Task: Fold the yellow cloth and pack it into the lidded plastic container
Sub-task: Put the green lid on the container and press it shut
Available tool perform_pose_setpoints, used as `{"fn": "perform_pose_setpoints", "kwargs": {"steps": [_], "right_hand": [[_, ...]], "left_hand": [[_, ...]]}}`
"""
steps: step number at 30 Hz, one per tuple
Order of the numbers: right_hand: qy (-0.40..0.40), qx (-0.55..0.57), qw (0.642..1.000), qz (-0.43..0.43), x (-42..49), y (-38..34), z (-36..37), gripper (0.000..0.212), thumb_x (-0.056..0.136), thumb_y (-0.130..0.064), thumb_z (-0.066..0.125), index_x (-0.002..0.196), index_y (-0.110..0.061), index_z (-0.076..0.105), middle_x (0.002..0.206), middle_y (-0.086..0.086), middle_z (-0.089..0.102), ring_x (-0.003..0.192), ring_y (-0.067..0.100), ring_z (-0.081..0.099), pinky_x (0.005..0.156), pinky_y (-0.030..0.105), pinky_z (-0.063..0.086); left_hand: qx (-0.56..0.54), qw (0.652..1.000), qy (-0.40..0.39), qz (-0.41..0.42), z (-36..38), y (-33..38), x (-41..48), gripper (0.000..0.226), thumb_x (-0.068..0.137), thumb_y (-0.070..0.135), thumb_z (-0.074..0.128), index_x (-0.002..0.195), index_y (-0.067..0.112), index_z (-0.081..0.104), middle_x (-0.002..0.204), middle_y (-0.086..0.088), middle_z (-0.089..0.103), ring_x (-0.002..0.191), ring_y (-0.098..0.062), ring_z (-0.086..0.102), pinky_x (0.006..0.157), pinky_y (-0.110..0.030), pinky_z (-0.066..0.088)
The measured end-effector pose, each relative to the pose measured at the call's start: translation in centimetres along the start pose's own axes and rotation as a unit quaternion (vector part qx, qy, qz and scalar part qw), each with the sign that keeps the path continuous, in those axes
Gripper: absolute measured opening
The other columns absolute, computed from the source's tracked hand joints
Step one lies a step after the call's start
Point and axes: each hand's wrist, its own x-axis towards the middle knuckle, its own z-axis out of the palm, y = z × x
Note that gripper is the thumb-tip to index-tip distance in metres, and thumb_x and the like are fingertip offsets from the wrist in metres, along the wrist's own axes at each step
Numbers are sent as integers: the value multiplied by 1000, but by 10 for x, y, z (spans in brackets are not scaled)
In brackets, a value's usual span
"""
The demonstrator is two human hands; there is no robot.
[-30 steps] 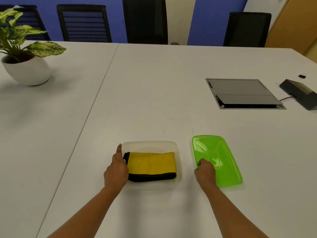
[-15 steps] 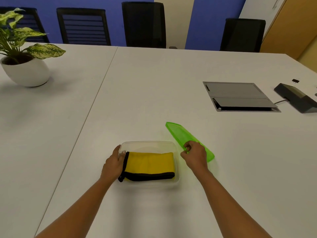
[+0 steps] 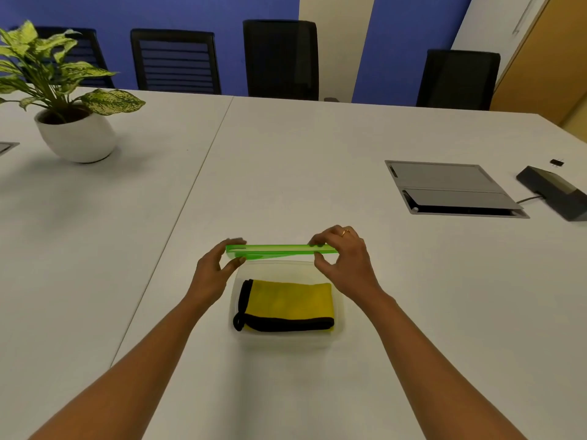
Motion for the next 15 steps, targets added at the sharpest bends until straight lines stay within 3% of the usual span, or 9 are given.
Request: {"fn": "perform_pose_setpoints", "kwargs": {"steps": [2, 5, 7, 10, 15], "right_hand": [[-1, 38, 999, 14, 3, -2, -5, 19, 77, -8, 67, 93, -17, 69, 88, -8, 58, 91, 11, 47, 85, 36, 41], [13, 88, 996, 20, 7, -2, -13, 21, 76, -8, 71, 96, -15, 69, 91, -7, 58, 94, 16, 54, 85, 32, 45], [43, 136, 989, 35, 8, 2, -16, 27, 75, -8, 73, 101, -14, 67, 95, -3, 62, 94, 15, 59, 87, 26, 47], [76, 231, 962, 126, 6, 14, -14, 37, 78, -8, 70, 113, -16, 60, 108, 1, 62, 101, 14, 61, 91, 24, 47], [89, 326, 901, 270, -13, 39, -2, 36, 83, -6, 65, 116, -13, 54, 95, -2, 63, 81, 6, 64, 72, 16, 53]], "left_hand": [[-45, 999, 15, -2, -1, 5, -1, 18, 86, 8, 61, 97, 23, 62, 99, 11, 65, 101, -11, 57, 76, 2, 40], [-111, 993, 33, -9, -7, 13, -2, 25, 82, 3, 63, 83, 28, 63, 85, 13, 68, 88, -5, 62, 75, -8, 47], [-163, 986, 23, -16, -10, 17, -1, 26, 82, 0, 62, 84, 26, 65, 75, 14, 72, 77, 1, 66, 69, -7, 51], [-208, 978, 13, -17, -12, 23, 0, 23, 84, 0, 58, 90, 21, 64, 71, 14, 74, 67, 2, 66, 66, -8, 52], [-287, 955, 27, -70, -9, 25, 3, 23, 89, 5, 52, 110, 12, 58, 67, 7, 73, 59, -1, 64, 58, -14, 54]]}}
